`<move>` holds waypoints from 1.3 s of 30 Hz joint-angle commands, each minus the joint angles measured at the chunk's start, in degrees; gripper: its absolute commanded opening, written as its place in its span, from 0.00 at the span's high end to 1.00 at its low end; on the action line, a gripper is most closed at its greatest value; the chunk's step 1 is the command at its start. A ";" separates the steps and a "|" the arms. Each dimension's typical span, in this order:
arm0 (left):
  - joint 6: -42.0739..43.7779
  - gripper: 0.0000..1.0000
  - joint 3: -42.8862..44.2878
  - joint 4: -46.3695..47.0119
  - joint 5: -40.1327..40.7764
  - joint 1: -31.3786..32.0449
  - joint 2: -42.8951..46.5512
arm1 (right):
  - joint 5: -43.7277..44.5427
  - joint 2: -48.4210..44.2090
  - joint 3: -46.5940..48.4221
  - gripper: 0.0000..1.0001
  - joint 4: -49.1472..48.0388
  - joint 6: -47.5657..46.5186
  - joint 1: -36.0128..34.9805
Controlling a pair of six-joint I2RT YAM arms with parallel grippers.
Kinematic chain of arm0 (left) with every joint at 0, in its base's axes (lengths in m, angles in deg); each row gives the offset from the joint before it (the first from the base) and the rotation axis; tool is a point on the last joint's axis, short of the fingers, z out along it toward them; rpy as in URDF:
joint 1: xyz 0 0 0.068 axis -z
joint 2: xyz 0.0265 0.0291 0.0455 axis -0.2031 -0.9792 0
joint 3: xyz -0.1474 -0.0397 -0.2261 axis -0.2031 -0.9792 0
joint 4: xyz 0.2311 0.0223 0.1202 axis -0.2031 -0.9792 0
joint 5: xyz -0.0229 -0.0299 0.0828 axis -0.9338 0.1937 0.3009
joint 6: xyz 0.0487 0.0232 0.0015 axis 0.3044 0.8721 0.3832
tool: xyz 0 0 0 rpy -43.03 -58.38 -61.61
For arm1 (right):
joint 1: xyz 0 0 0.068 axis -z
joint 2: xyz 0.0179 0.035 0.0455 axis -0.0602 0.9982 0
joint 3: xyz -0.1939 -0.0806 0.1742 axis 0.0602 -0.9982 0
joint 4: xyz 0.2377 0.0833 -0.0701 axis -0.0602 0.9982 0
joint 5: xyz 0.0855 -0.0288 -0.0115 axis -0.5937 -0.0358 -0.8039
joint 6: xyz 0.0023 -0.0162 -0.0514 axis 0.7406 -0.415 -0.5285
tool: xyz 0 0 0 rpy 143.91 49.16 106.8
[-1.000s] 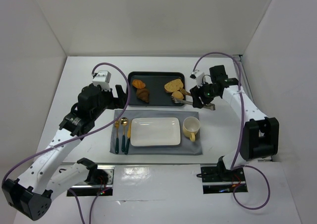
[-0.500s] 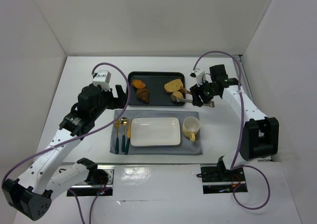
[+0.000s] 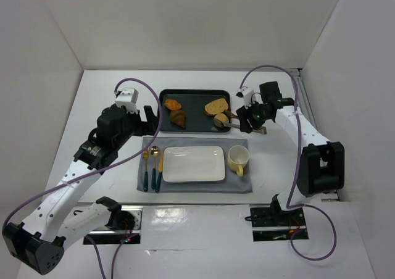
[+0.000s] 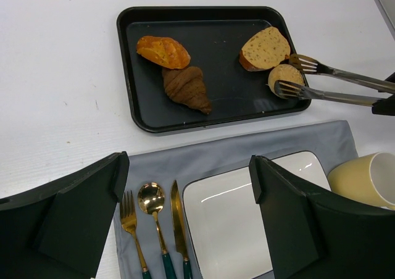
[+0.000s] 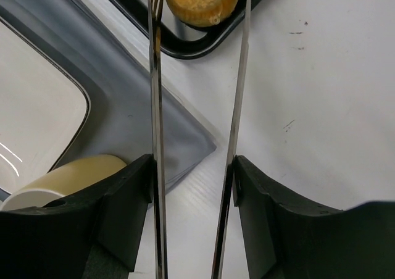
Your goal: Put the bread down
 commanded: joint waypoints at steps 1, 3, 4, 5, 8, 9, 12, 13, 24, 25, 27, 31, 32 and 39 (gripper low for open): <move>0.23 0.02 -0.07 2.15 -0.13 -0.35 1.12 | -0.21 1.65 -0.32 0.39 -2.86 0.39 -0.41; 0.23 0.02 -0.07 2.15 -0.13 -0.35 1.12 | -0.74 2.35 -0.32 0.45 -2.86 0.39 -0.93; 0.23 0.02 -0.07 2.15 -0.13 -0.35 1.12 | -0.74 2.36 -0.32 0.47 -2.86 0.39 -0.93; 0.23 0.02 -0.07 2.15 -0.13 -0.35 1.12 | -0.74 2.36 -0.32 0.54 -2.34 0.39 -0.93; 0.23 0.02 -0.07 2.15 -0.13 -0.35 1.12 | -0.74 2.36 -0.32 0.65 -2.34 0.39 -0.93; 0.23 0.02 -0.07 2.15 -0.13 -0.35 1.12 | -0.74 1.84 -0.32 0.71 -2.34 -0.13 -0.93; 0.23 0.02 -0.07 2.15 -0.13 -0.35 1.12 | -1.88 -0.01 0.82 0.74 -1.11 -0.14 -0.93; 0.23 0.02 -0.07 2.15 -0.13 -0.35 1.12 | -1.88 -0.53 0.83 0.74 -0.06 -0.14 -0.93; 0.23 0.02 -0.07 2.15 0.39 -0.35 1.12 | -10.49 -11.17 10.05 0.74 13.82 -3.47 -2.08; 0.75 0.02 -0.07 2.15 0.40 -0.35 1.64 | -11.98 -11.78 10.05 0.75 14.88 -4.26 -2.77; 0.76 0.02 -0.59 2.67 0.40 -0.35 1.65 | -13.30 -12.84 10.05 0.75 17.95 -5.05 -4.26; 0.76 0.02 -0.60 2.68 0.40 -0.35 1.65 | -16.55 -13.46 8.75 0.75 25.15 -8.48 -9.44; 0.76 0.02 -0.60 2.68 0.40 -0.35 1.65 | -16.56 -13.46 8.74 0.75 25.96 -8.49 -10.50; 0.76 0.03 -0.60 2.68 0.40 -0.35 1.65 | -12.52 -13.46 4.61 0.76 26.05 -7.96 -20.96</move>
